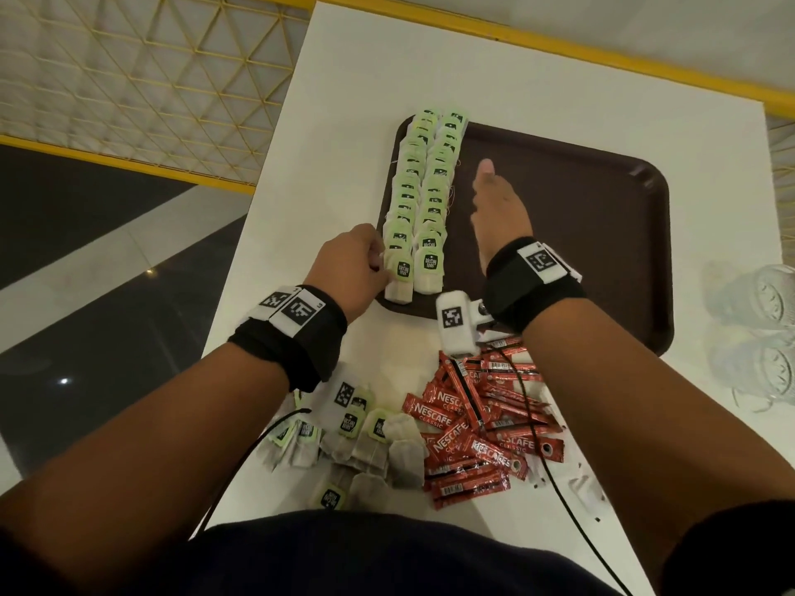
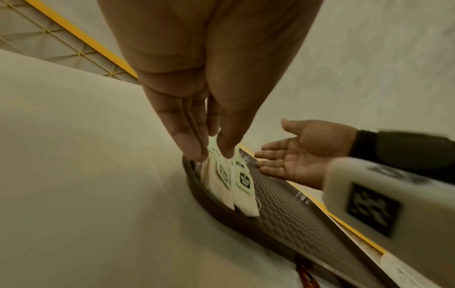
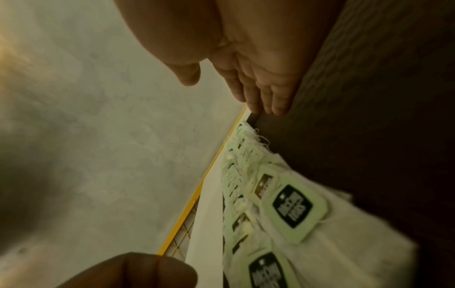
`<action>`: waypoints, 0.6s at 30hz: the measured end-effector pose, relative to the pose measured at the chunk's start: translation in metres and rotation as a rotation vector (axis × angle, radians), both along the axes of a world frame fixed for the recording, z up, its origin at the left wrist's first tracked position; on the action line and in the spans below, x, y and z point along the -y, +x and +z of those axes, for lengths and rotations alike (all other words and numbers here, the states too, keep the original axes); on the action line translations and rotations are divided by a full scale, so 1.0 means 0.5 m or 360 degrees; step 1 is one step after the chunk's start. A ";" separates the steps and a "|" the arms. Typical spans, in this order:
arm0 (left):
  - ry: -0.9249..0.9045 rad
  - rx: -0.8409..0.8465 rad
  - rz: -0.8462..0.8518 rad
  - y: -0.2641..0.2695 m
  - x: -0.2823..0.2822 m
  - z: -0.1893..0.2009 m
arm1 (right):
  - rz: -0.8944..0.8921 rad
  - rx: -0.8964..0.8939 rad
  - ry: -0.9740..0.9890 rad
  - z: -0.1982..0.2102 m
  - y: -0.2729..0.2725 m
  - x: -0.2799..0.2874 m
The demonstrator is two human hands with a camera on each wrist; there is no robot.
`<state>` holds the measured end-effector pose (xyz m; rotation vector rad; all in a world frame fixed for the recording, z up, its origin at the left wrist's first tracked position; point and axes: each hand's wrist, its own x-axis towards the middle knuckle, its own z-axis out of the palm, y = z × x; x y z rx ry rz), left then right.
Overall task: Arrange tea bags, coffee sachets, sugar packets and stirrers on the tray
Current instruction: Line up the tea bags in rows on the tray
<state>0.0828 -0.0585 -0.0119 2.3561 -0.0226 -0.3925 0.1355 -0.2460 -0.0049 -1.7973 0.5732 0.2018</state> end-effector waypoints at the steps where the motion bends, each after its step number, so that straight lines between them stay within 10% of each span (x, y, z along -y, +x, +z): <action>1: 0.0007 0.0002 -0.0016 -0.007 -0.008 0.004 | 0.0116 0.0011 -0.0096 0.009 -0.017 0.005; 18: 0.0362 -0.0325 -0.0520 -0.207 -0.093 0.032 | 0.2131 -0.0281 -0.1038 0.039 -0.337 -0.048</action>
